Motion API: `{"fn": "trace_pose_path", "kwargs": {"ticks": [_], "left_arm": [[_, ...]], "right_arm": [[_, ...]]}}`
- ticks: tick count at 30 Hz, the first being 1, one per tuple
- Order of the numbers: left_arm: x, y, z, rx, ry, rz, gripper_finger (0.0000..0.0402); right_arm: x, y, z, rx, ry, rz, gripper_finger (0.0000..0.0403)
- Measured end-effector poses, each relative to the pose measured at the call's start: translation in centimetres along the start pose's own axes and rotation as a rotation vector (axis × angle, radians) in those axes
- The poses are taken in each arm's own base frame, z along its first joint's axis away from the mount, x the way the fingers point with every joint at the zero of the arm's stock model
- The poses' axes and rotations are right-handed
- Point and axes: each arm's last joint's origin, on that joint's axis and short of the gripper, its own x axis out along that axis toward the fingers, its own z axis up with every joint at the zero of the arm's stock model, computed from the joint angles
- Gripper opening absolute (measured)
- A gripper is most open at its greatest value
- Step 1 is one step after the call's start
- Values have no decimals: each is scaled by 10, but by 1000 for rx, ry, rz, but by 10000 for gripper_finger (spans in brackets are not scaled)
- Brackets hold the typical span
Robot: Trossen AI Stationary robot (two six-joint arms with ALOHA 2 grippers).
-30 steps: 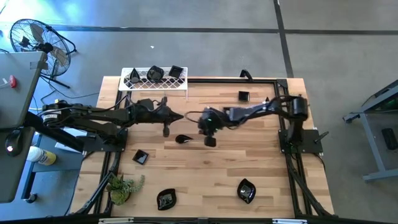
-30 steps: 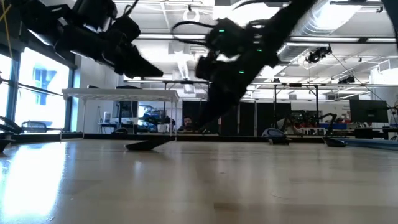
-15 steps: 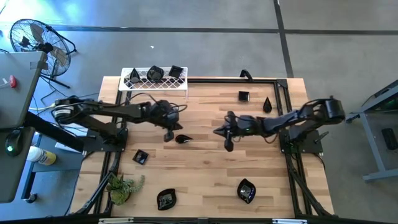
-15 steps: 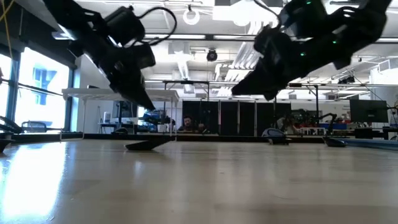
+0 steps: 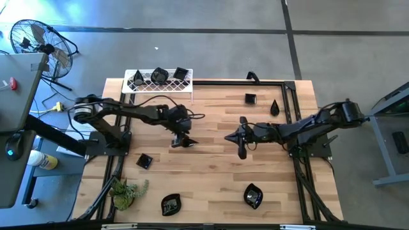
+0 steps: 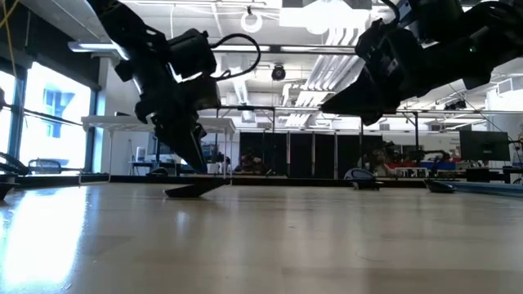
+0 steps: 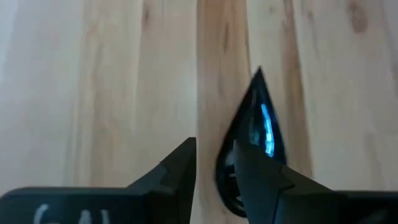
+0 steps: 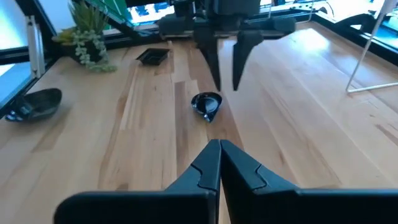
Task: Pick & Place Mini shaped plates
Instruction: Stack the bottom drop-shaped plate on top of the drop-shaped plates on the shelf
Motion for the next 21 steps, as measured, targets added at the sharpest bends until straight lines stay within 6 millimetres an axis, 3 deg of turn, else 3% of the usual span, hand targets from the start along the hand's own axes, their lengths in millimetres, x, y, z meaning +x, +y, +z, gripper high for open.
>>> {"fn": "trace_pose_path", "kwargs": {"ticks": [16,21], "left_arm": [[25,4,-8,83,79,-40,106],[26,4,-9,82,84,-41,76]], "right_arm": [[-1,9,-2,-38,6,28,2],[-1,10,-2,-40,5,29,6]]}}
